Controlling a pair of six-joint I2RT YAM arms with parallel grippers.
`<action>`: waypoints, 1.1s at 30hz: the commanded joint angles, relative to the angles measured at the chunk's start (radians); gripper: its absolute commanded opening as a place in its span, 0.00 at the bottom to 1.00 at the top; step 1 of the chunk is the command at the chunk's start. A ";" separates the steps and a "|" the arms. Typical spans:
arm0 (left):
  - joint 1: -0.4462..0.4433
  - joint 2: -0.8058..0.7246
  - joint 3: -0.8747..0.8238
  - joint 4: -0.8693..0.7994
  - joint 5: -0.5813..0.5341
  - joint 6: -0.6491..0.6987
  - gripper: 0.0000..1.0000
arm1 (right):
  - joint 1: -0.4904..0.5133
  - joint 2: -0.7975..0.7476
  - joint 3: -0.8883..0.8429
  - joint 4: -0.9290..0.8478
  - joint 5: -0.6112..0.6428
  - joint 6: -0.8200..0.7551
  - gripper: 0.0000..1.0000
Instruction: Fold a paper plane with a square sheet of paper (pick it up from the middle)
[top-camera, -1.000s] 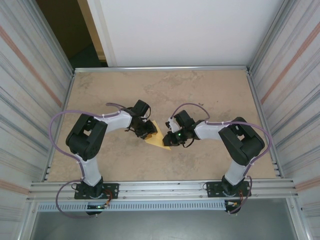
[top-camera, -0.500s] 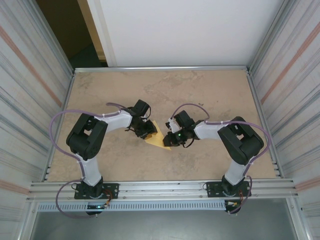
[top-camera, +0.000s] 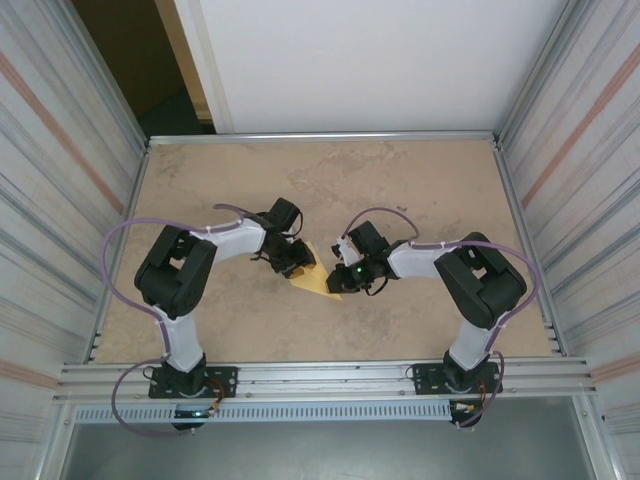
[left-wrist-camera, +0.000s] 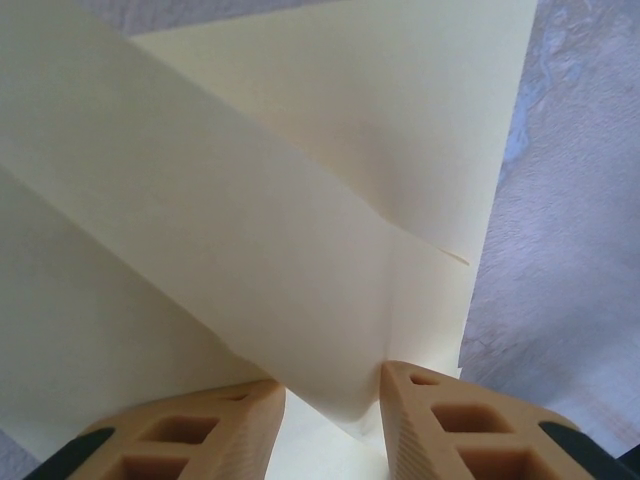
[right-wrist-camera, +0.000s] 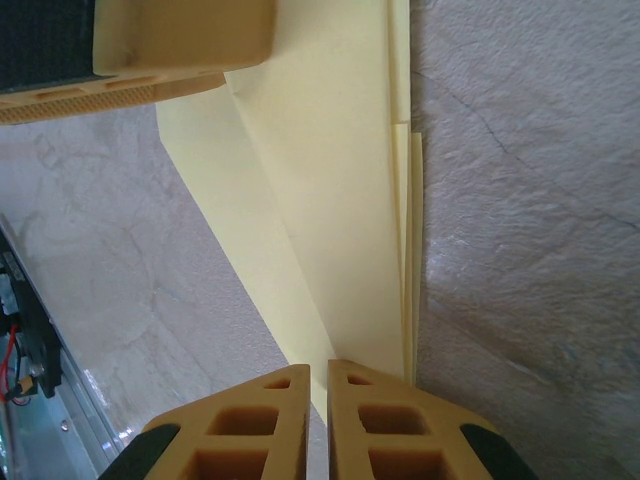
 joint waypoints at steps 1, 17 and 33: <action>-0.019 0.256 -0.112 -0.082 -0.188 0.037 0.37 | -0.007 0.011 0.009 -0.039 0.020 -0.029 0.12; -0.027 0.344 -0.101 -0.091 -0.210 0.068 0.40 | -0.008 0.007 0.006 -0.049 0.018 -0.026 0.12; -0.038 0.386 -0.095 -0.109 -0.237 0.062 0.40 | -0.006 -0.004 0.071 -0.046 -0.033 -0.018 0.14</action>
